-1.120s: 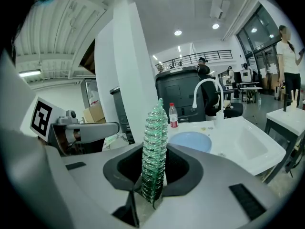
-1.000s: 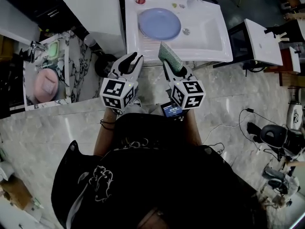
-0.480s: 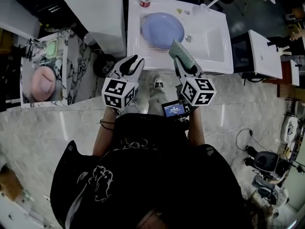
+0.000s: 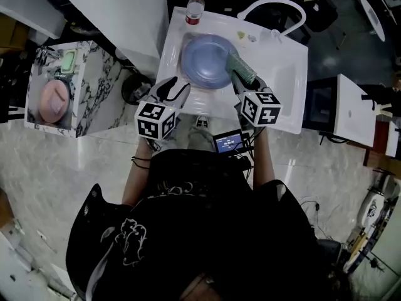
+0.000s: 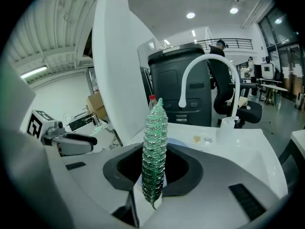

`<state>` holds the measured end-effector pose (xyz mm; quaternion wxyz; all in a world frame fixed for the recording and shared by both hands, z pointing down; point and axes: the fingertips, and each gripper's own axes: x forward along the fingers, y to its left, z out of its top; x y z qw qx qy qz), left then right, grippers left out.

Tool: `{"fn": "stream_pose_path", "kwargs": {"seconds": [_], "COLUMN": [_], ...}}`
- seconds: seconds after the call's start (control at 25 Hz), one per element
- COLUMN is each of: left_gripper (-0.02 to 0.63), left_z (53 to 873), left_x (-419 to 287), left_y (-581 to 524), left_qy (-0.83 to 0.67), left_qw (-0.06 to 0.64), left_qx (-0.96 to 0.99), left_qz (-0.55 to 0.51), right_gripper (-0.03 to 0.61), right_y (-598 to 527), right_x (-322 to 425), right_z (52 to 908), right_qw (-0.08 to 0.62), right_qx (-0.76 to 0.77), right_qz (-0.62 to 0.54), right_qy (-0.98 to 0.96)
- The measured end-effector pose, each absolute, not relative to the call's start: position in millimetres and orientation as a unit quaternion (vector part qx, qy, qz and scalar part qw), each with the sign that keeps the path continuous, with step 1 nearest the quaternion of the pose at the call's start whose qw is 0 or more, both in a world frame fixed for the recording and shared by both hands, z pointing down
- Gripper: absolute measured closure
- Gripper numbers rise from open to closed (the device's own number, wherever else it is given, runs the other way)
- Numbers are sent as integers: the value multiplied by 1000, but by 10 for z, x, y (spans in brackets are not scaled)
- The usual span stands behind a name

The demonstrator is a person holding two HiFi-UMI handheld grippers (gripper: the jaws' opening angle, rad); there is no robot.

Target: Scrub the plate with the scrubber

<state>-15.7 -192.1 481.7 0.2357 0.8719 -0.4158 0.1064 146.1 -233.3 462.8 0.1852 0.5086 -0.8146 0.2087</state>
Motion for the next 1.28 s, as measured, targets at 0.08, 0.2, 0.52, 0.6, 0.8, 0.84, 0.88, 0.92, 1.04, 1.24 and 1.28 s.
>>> {"fn": "stream_pose_path", "kwargs": {"seconds": [0.08, 0.2, 0.52, 0.6, 0.8, 0.84, 0.88, 0.92, 1.04, 1.24, 1.28], "left_gripper": [434, 433, 433, 433, 433, 433, 433, 433, 434, 434, 434], "left_z": [4913, 5073, 5545, 5663, 5910, 5941, 5968, 5994, 6073, 6175, 6198], "left_x": [-51, 67, 233, 224, 196, 190, 181, 170, 143, 90, 68], "left_y": [-2027, -2117, -2240, -2261, -2365, -2386, -2404, -2418, -2431, -2457, -2463], "left_qy": [-430, -452, -484, -487, -489, -488, -486, -485, -480, -464, -462], "left_qw": [253, 275, 321, 333, 353, 355, 358, 361, 372, 355, 351], "left_qx": [860, 840, 800, 792, 779, 778, 778, 777, 775, 786, 787], "left_qz": [109, 117, 151, 158, 172, 173, 174, 174, 176, 203, 209], "right_gripper": [486, 486, 486, 486, 486, 486, 486, 486, 486, 486, 486], "right_y": [-2524, -2761, -3182, -3260, -3471, -3505, -3537, -3566, -3658, -3824, -3850], "right_x": [1570, 1690, 1741, 1688, 1519, 1482, 1447, 1409, 1299, 1185, 1162], "right_z": [4730, 4904, 5366, 5479, 5680, 5697, 5717, 5739, 5828, 6015, 6055], "right_qw": [204, 233, 320, 341, 382, 389, 398, 408, 442, 505, 517], "right_qx": [489, 460, 397, 385, 371, 369, 368, 365, 353, 337, 334], "right_qz": [209, 209, 174, 161, 126, 119, 112, 105, 79, 33, 24], "right_qy": [-822, -831, -842, -842, -837, -835, -833, -830, -821, -794, -787]}}
